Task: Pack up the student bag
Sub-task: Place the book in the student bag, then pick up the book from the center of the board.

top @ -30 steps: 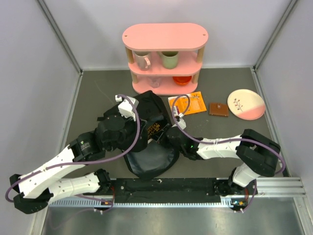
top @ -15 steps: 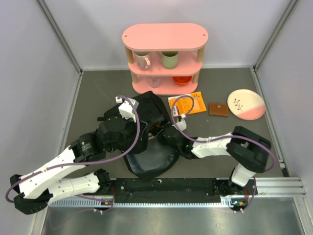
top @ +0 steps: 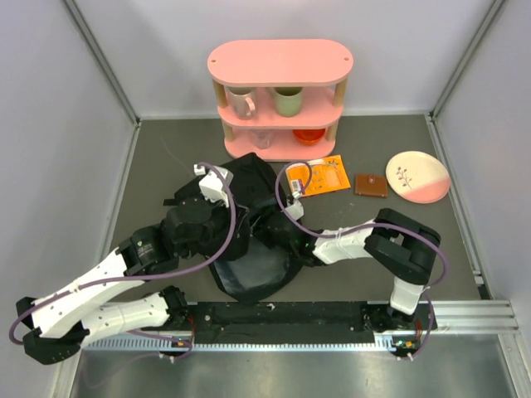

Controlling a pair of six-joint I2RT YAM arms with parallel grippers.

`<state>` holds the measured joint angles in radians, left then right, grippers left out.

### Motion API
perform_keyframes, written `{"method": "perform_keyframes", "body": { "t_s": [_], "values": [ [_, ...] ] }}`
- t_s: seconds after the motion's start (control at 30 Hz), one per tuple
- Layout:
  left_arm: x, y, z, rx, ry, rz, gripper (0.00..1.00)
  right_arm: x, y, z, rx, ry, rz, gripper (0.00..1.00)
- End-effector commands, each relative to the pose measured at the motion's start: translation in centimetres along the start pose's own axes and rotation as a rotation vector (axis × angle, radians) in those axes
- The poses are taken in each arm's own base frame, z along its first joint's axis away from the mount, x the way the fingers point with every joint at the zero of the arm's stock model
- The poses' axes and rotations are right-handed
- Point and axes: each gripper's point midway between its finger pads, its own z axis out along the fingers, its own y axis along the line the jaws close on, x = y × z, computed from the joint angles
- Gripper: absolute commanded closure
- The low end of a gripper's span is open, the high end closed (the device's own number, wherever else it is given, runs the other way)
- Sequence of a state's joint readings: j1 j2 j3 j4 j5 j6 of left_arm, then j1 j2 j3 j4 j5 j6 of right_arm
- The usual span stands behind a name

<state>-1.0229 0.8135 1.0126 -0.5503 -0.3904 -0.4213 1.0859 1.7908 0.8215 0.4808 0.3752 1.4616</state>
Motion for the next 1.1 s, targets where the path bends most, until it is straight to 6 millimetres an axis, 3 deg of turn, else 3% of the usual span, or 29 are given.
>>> {"method": "perform_keyframes", "body": {
  "t_s": [0.0, 0.07, 0.27, 0.3, 0.4, 0.43, 0.47, 0.53, 0.57, 0.6, 0.63, 0.67, 0.73, 0.77, 0.87, 0.9, 0.97, 1.0, 1.03, 1.07],
  "values": [
    [-2.1, 0.1, -0.5, -0.002, -0.088, -0.043, 1.0, 1.0, 2.0, -2.5, -0.073, 0.09, -0.109, 0.39],
    [-1.9, 0.2, -0.4, -0.008, -0.083, -0.04, 1.0, 0.7, 2.0, -3.4, -0.086, 0.091, -0.15, 0.34],
    [-1.4, 0.8, -0.2, -0.034, -0.073, -0.049, 1.0, -1.6, 4.9, -7.6, -0.182, 0.061, -0.298, 0.28],
    [-1.4, 1.0, -0.2, -0.048, -0.078, -0.058, 1.0, -1.6, 3.7, -8.1, -0.132, 0.074, -0.343, 0.28],
    [-0.8, 2.2, 0.0, -0.12, -0.064, -0.081, 1.0, -2.5, 3.8, -10.1, -0.109, 0.066, -0.373, 0.28],
    [-0.5, 2.5, 0.2, -0.135, -0.057, -0.082, 1.0, -2.8, 2.4, -10.7, -0.049, 0.07, -0.391, 0.28],
    [-0.3, 2.7, 0.4, -0.146, -0.052, -0.084, 1.0, -3.5, 3.1, -11.8, -0.062, 0.039, -0.393, 0.28],
    [0.1, 2.8, 0.6, -0.152, -0.051, -0.098, 1.0, -4.3, 1.7, -13.1, -0.008, 0.022, -0.431, 0.28],
    [0.2, 2.7, 0.7, -0.146, -0.05, -0.099, 1.0, -5.5, 2.5, -14.3, -0.035, -0.019, -0.424, 0.28],
    [0.1, 2.4, 0.8, -0.129, -0.053, -0.097, 1.0, -6.1, 2.0, -14.9, -0.03, -0.039, -0.442, 0.28],
    [0.3, 1.6, 0.9, -0.082, -0.038, -0.086, 0.95, -6.8, 1.4, -15.5, -0.01, -0.056, -0.455, 0.28],
    [0.4, 0.8, 1.0, -0.04, -0.025, -0.069, 0.76, -8.5, 2.3, -17.0, -0.041, -0.124, -0.437, 0.28],
    [0.0, -1.0, 0.7, 0.057, -0.006, -0.028, 0.47, -10.2, 1.4, -18.2, -0.029, -0.184, -0.458, 0.24],
    [0.0, -1.5, 0.7, 0.085, 0.006, -0.014, 0.31, -12.1, 1.2, -19.5, -0.023, -0.26, -0.45, 0.2],
    [-1.3, -3.5, -0.3, 0.195, 0.007, 0.032, 0.21, -15.4, 0.0, -21.1, 0.011, -0.372, -0.455, 0.15],
    [-2.6, -4.1, -0.9, 0.222, -0.023, 0.044, 0.19, -17.6, -0.1, -22.0, 0.014, -0.43, -0.431, 0.15],
    [-4.4, -4.8, -1.8, 0.263, -0.079, 0.039, 0.13, -18.6, -0.1, -22.2, 0.002, -0.417, -0.434, 0.15],
    [-5.4, -4.9, -2.2, 0.267, -0.112, 0.031, 0.1, -21.3, -0.9, -22.4, 0.049, -0.473, -0.425, 0.15],
    [-6.7, -5.1, -2.4, 0.27, -0.161, 0.018, 0.07, -20.9, -0.8, -21.9, 0.03, -0.41, -0.433, 0.14],
    [-7.1, -4.7, -2.1, 0.242, -0.182, 0.006, 0.02, -22.0, -0.8, -21.9, 0.04, -0.406, -0.432, 0.13]
  ]
}}
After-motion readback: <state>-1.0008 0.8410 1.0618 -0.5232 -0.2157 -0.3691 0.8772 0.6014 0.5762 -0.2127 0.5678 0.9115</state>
